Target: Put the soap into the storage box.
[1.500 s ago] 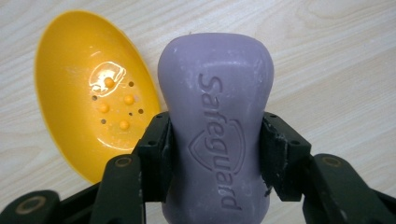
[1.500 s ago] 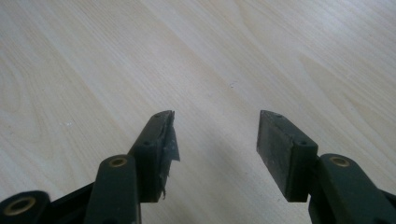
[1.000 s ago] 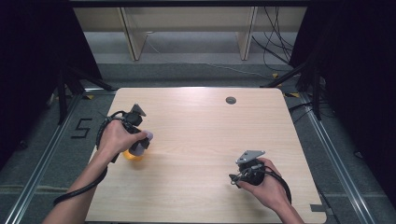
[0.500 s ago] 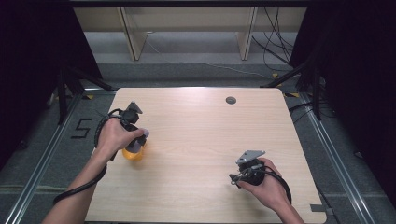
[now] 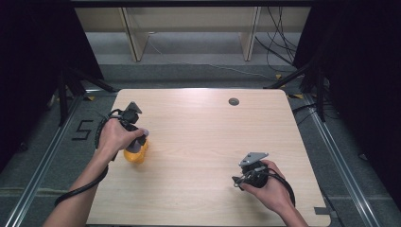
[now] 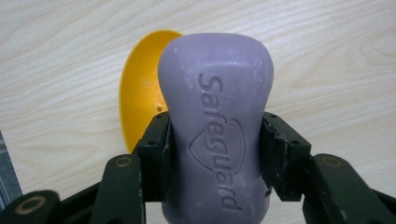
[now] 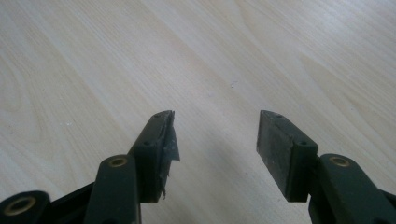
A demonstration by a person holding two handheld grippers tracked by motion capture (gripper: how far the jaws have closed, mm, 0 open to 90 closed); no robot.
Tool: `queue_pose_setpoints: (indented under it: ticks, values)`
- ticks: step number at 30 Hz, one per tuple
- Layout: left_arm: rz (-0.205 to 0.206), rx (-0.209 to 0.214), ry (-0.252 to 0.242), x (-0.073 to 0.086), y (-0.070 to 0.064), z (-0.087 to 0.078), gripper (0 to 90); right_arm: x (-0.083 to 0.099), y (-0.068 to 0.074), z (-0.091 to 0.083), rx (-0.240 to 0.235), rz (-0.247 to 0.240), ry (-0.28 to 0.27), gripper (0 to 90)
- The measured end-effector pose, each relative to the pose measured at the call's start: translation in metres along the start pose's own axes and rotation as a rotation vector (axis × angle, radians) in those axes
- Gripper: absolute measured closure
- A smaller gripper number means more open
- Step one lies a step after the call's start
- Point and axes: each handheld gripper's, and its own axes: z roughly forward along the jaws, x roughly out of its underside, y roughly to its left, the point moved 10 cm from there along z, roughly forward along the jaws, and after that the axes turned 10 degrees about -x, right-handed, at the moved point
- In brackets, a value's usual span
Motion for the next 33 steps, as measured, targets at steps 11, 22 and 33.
queue_pose_setpoints:
  ticks: [11,22,33]
  values:
    - [-0.040,-0.013,0.013,0.002,0.009,0.010,49.1,0.000,0.000,0.000,0.002,-0.004,-0.002,46.6]
    - [-0.051,-0.014,0.036,0.003,0.012,0.022,49.0,0.000,0.000,0.000,0.001,-0.002,-0.002,46.6]
    - [-0.057,-0.021,0.044,0.005,0.014,0.028,49.0,0.000,0.000,0.000,-0.001,0.003,0.000,46.6]
